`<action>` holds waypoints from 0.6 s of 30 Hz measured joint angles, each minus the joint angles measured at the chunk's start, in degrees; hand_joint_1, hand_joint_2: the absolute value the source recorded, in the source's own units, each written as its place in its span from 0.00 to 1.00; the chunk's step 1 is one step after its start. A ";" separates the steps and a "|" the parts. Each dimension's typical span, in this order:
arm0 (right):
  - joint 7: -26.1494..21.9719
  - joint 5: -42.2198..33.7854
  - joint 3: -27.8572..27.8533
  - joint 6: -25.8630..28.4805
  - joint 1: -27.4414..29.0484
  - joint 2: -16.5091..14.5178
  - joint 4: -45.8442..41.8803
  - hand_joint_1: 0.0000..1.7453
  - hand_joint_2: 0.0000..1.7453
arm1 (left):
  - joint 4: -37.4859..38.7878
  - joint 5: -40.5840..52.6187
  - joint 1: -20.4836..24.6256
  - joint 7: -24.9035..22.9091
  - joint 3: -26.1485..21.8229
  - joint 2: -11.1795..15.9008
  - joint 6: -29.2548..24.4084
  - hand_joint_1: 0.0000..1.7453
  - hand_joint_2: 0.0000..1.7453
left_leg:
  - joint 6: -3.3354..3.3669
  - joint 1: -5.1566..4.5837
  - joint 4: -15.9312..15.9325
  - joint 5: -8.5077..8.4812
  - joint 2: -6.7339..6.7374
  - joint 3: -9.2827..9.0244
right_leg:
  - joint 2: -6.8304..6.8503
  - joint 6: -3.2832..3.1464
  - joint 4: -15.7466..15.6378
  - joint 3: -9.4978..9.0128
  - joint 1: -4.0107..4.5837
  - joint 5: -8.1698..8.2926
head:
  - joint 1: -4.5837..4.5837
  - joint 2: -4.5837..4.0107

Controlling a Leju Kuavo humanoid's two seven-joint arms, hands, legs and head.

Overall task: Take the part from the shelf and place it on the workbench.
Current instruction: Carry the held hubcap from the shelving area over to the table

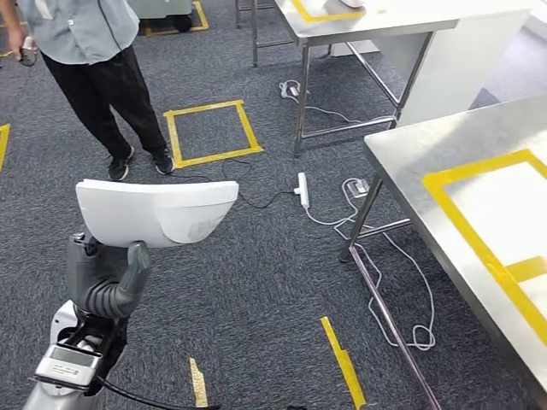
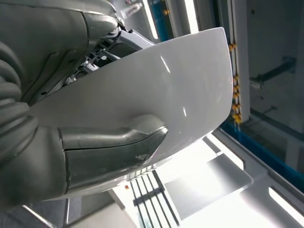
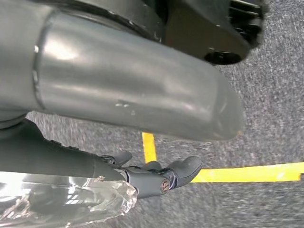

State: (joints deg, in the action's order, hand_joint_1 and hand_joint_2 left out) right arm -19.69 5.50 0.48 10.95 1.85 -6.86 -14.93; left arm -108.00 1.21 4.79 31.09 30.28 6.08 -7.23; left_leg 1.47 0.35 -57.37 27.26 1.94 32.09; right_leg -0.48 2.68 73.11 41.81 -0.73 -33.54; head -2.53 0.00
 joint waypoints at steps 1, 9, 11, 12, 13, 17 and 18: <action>0.00 0.01 -0.01 0.00 0.08 0.00 0.00 0.00 0.00 | 0.03 0.19 0.00 0.08 -0.03 0.01 -0.08 1.00 1.00 | 0.01 -0.11 -0.02 0.01 0.73 0.02 | 0.18 -0.11 -1.20 -1.02 0.03 0.92 | -0.01 0.00; 0.02 0.26 -0.02 -0.03 -0.17 0.00 0.02 0.00 0.00 | 0.07 2.16 0.16 1.04 -0.84 0.03 -1.53 1.00 1.00 | -1.29 -0.88 -0.20 0.28 4.95 -0.31 | 3.29 -2.59 -15.86 -9.58 1.06 5.73 | 0.07 0.00; 0.04 0.34 -0.05 -0.04 0.05 0.00 0.03 0.00 0.00 | 0.07 2.65 0.18 1.40 -1.09 0.07 -2.09 1.00 1.00 | -2.08 -0.63 -2.31 2.12 2.98 0.33 | 2.14 -3.17 -16.17 -9.78 0.71 6.13 | 0.21 0.00; 0.05 0.36 -0.08 -0.05 0.06 0.00 0.04 0.00 0.00 | 0.07 2.81 0.14 1.56 -1.24 0.12 -2.32 1.00 1.00 | -2.42 -0.43 -5.18 3.96 1.33 1.53 | 1.54 -3.41 -16.24 -9.72 0.57 6.29 | 0.33 0.00; 0.06 0.42 -0.09 -0.13 -0.01 0.00 0.04 0.00 0.00 | 0.07 2.96 0.04 1.68 -1.40 0.19 -2.51 1.00 1.00 | -2.64 -0.29 -9.00 5.97 -0.11 3.22 | 0.87 -3.54 -16.22 -9.59 0.56 6.39 | 0.45 0.00; 0.07 0.59 -0.12 -0.45 0.00 0.00 0.07 0.00 0.00 | 0.07 3.11 -0.38 1.82 -2.01 0.43 -3.00 1.00 1.00 | -2.76 -0.06 -14.55 5.89 -1.49 6.03 | -2.28 -3.56 -16.02 -9.41 0.55 6.57 | 0.55 0.00; 0.07 0.61 -0.13 -0.50 0.01 0.00 0.07 0.00 0.00 | 0.07 3.14 -0.40 1.83 -2.10 0.47 -3.05 1.00 1.00 | -2.63 0.03 -11.22 3.51 -2.02 4.55 | -3.06 -3.49 -15.92 -9.46 0.55 6.56 | 0.54 0.00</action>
State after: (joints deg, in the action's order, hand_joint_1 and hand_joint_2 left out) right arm -19.63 6.11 0.34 10.45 1.85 -6.86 -14.86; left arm -107.93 4.35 4.39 32.92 28.18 6.55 -10.28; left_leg -1.16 0.38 -68.59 30.77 -0.08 36.64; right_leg -3.55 -0.81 57.19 32.36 -0.18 -26.98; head -1.99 0.00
